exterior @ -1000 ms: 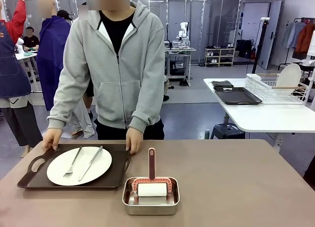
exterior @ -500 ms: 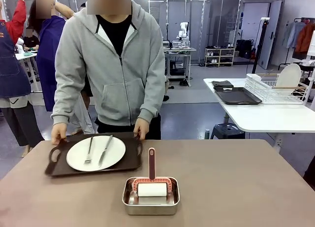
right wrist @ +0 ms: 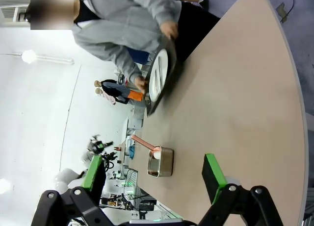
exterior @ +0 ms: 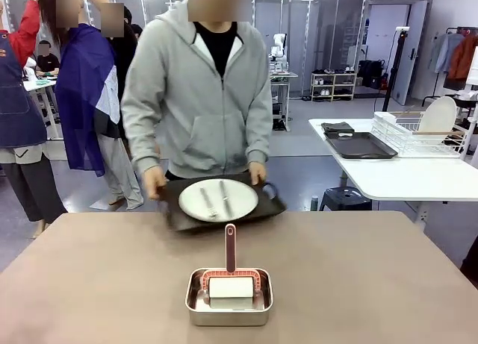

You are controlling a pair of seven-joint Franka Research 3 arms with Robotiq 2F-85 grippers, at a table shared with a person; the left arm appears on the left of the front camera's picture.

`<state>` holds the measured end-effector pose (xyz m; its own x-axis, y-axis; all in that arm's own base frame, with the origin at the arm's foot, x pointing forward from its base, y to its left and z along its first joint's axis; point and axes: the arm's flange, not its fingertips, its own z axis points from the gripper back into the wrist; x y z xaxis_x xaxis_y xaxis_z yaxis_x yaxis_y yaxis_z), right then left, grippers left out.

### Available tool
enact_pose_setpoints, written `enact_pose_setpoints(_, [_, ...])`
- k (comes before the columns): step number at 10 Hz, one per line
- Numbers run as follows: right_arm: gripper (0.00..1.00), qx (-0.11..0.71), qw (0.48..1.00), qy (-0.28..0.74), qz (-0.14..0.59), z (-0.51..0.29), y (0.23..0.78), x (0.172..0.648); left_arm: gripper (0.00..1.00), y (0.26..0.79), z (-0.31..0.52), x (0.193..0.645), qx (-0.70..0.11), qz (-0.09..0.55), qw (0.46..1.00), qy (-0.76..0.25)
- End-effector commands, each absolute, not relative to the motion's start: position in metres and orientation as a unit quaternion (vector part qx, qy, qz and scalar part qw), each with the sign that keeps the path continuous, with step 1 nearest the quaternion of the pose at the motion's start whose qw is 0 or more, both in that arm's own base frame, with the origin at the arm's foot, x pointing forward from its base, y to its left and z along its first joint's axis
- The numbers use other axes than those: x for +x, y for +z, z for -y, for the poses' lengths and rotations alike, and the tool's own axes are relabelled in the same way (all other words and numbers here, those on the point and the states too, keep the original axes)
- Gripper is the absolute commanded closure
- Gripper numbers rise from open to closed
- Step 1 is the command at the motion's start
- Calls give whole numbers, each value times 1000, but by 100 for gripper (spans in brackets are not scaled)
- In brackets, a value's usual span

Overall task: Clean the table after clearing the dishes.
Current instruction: When the right (or left) Handle tray is removed, use the right hand (or left hand) to clean the right (or left) side of the table with the Lint Roller.

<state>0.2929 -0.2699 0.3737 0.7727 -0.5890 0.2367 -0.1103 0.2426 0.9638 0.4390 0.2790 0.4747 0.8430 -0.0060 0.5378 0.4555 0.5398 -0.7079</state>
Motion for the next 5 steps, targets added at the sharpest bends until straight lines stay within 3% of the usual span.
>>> enact_pose_setpoints(1, [0,595,728,-163,299,269,376,293,0,573,-174,463,-304,263,858,-320])
enact_pose_setpoints(3, [0,595,728,-163,299,269,376,293,0,620,-49,467,-229,241,830,-449])
enact_pose_setpoints(5, [0,595,728,-163,299,269,376,293,0,614,75,447,-158,231,787,-550])
